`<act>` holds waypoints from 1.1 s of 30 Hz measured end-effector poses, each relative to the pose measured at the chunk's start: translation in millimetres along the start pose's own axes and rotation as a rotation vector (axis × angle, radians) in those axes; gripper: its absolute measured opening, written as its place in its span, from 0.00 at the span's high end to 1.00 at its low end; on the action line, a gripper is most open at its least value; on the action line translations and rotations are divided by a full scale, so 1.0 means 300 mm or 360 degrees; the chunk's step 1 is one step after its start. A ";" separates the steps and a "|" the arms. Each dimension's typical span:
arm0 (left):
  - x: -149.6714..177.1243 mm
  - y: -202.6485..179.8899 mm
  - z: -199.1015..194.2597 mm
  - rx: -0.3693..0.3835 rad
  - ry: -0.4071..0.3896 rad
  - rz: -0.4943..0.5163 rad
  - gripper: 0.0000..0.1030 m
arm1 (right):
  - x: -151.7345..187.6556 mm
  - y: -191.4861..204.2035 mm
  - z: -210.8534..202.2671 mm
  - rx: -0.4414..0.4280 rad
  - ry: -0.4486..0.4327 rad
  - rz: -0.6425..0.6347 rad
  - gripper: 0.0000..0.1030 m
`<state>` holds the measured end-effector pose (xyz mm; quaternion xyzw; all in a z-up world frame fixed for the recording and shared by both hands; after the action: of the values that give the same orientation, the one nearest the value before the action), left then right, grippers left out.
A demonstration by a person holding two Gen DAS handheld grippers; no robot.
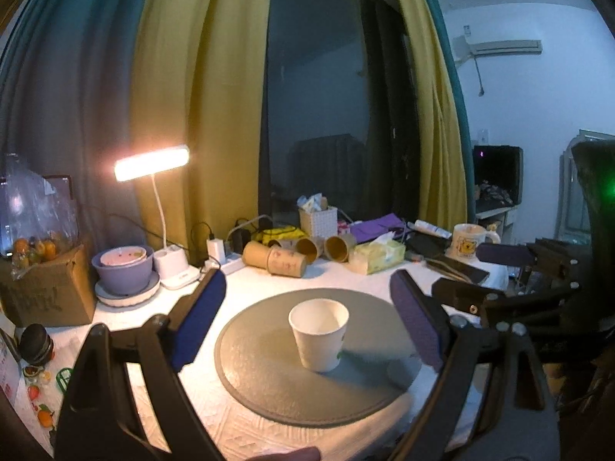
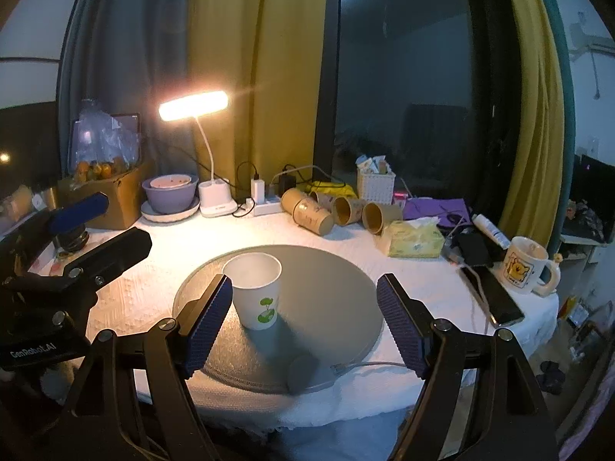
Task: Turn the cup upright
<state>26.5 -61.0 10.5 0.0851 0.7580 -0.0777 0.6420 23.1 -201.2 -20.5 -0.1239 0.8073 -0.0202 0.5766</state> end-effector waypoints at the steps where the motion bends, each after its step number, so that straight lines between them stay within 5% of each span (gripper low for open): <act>1: -0.007 -0.004 -0.009 0.0002 -0.0012 0.0005 0.14 | -0.006 -0.003 -0.008 -0.0002 -0.0011 -0.0001 0.22; 33: -0.034 0.017 -0.063 -0.0044 -0.0092 -0.0015 0.14 | -0.054 0.009 -0.085 -0.0041 -0.0095 -0.0007 0.22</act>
<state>11.2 -52.1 23.7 0.0704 0.7405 -0.0729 0.6644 3.6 -197.7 2.4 -0.1338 0.7896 -0.0073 0.5988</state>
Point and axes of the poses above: each gripper's, at about its wrist camera, not at the fingertips, and z roughly the way its jaws point, y to its left, x to its underside, the point moved 9 cm from there along z, roughly the way its jaws point, and after that the axes turned 10 degrees about x, right-handed, at the moved point
